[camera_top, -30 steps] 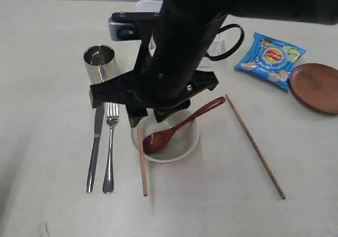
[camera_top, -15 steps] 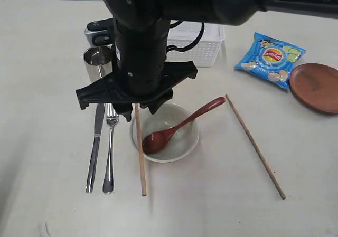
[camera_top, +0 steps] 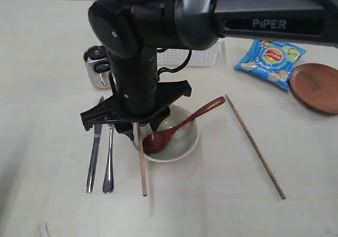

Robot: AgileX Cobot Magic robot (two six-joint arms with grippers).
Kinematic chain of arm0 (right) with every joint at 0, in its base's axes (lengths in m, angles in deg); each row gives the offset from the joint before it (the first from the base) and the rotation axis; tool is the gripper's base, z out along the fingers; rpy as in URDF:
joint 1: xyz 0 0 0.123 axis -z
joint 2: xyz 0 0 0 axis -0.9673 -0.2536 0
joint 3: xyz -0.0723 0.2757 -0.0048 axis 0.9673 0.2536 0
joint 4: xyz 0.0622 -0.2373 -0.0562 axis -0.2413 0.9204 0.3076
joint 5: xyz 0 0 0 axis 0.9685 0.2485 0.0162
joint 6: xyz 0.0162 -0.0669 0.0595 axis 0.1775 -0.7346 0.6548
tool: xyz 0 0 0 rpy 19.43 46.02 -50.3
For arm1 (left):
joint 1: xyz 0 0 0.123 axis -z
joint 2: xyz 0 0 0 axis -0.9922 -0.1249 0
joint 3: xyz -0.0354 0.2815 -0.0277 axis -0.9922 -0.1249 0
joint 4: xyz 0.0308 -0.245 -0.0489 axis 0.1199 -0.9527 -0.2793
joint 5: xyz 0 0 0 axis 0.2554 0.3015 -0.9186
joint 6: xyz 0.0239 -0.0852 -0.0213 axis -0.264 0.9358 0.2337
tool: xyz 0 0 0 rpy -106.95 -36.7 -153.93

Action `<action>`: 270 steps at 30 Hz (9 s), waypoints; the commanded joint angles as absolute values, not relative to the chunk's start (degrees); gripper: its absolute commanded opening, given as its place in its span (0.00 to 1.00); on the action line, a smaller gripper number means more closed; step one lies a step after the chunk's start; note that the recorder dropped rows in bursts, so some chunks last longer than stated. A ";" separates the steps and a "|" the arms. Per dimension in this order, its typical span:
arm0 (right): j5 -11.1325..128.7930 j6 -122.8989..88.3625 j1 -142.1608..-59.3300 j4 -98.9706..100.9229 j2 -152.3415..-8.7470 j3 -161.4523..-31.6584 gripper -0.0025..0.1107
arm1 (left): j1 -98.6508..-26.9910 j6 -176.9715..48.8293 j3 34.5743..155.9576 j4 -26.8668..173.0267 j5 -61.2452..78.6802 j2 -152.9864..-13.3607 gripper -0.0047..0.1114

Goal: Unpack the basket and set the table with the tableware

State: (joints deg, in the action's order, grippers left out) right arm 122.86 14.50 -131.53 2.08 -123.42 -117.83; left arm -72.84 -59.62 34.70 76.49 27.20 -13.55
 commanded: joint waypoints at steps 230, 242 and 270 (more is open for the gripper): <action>113.61 -2.20 -126.14 0.44 -119.26 -110.18 0.53 | -72.98 -59.60 34.57 76.00 27.17 -13.36 0.04; 114.82 -1.51 -126.14 0.98 -122.42 -110.18 0.53 | -72.98 -59.60 34.57 76.00 27.17 -13.36 0.04; 116.37 -0.90 -126.14 0.98 -122.42 -110.18 0.31 | -72.98 -59.60 34.57 76.00 27.17 -13.36 0.04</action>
State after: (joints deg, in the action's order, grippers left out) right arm 115.84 -1.32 -126.11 0.40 -122.59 -109.84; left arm -72.84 -59.62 34.70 76.49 27.20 -13.55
